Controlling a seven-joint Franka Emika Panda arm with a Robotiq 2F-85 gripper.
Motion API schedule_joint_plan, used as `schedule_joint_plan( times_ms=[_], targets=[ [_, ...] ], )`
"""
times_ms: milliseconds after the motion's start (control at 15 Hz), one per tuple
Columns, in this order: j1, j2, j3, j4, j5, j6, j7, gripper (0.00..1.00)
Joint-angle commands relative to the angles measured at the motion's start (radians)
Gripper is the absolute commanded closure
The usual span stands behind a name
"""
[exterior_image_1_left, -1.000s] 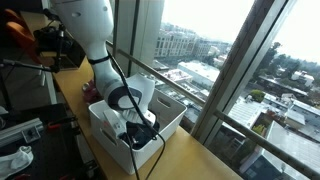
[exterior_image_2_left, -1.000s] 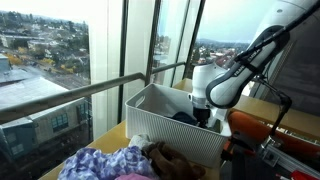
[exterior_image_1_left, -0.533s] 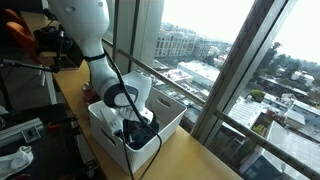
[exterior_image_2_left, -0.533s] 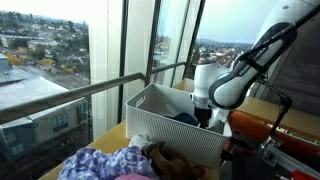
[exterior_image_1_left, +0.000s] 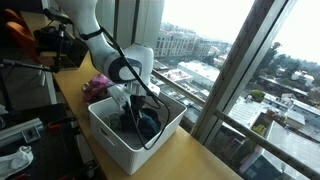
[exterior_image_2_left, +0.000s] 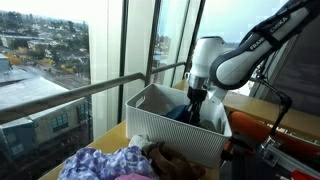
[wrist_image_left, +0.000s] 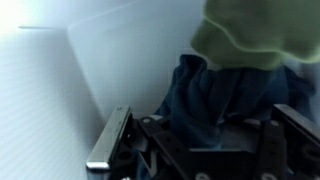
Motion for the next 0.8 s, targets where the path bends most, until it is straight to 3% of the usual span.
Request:
schedule_joint_plan(
  times_ms=[0,467,733],
  targets=[
    [0.034,-0.093,-0.017,0.003,-0.048,-0.028,0.057,1.00],
    [0.072,-0.268,0.008,0.072,-0.124,-0.100,0.148,1.00],
    [0.090,-0.394,0.058,0.147,-0.191,-0.191,0.209,1.00]
  ],
)
